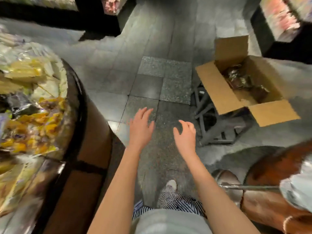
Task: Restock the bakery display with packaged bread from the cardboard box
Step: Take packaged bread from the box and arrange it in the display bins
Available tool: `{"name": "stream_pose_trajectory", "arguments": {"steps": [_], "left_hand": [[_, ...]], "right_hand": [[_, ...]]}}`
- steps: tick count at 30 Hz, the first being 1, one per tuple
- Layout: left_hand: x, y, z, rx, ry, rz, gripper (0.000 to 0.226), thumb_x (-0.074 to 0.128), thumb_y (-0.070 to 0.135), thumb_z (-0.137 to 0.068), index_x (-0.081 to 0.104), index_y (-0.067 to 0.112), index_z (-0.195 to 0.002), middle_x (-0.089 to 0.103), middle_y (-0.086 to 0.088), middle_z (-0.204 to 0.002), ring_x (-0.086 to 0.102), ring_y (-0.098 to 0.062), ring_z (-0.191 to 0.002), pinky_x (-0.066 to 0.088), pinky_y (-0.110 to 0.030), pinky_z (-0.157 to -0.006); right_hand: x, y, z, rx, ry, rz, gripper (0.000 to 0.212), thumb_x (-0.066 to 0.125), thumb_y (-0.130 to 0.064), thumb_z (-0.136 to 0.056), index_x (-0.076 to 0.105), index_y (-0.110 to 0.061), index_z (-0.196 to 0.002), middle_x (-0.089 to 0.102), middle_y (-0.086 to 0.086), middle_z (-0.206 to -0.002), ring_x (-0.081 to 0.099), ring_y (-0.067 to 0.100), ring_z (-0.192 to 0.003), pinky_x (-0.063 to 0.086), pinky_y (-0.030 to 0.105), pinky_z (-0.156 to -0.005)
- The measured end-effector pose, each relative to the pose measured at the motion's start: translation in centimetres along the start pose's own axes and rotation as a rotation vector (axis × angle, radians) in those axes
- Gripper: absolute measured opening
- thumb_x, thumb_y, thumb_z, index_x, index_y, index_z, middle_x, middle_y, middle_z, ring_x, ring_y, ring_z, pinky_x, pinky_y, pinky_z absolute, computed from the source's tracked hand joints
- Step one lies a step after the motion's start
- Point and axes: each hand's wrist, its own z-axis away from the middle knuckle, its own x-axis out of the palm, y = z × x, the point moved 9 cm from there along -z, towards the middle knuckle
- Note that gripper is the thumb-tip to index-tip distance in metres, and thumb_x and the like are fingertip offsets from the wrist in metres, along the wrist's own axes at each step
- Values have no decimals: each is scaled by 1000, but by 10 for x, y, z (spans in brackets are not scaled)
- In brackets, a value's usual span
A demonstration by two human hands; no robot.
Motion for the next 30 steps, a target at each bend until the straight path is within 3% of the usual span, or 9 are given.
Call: {"name": "stream_pose_trajectory", "arguments": {"steps": [9, 17, 27, 30], "left_hand": [[109, 132, -124, 193, -191, -19, 50, 57, 20, -98, 44, 20, -146, 38, -2, -154, 27, -23, -146, 27, -57, -115], [197, 191, -232, 322, -364, -47, 50, 56, 21, -98, 43, 21, -146, 36, -2, -155, 26, -24, -146, 27, -55, -115], [266, 271, -412, 487, -516, -63, 51, 57, 17, -97, 42, 15, -146, 36, -7, -154, 27, -29, -144, 26, -48, -118], [292, 271, -434, 470, -597, -85, 52, 55, 18, -98, 41, 13, -147, 35, -10, -155, 26, -31, -144, 24, -47, -118]], "right_hand": [[-107, 91, -110, 225, 176, -72, 43, 50, -26, -102, 44, -18, -144, 33, 6, -148, 34, 25, -135, 37, 41, -108], [-144, 138, -208, 369, 275, -118, 45, 52, -23, -100, 43, -15, -144, 34, 8, -144, 36, 27, -132, 38, 42, -107], [-173, 149, -347, 608, 408, -208, 46, 55, -22, -98, 46, -16, -142, 36, 10, -144, 52, 34, -119, 41, 44, -105], [-174, 158, -368, 683, 431, -223, 46, 56, -20, -98, 46, -14, -142, 35, 10, -147, 46, 32, -128, 38, 45, -109]]}}
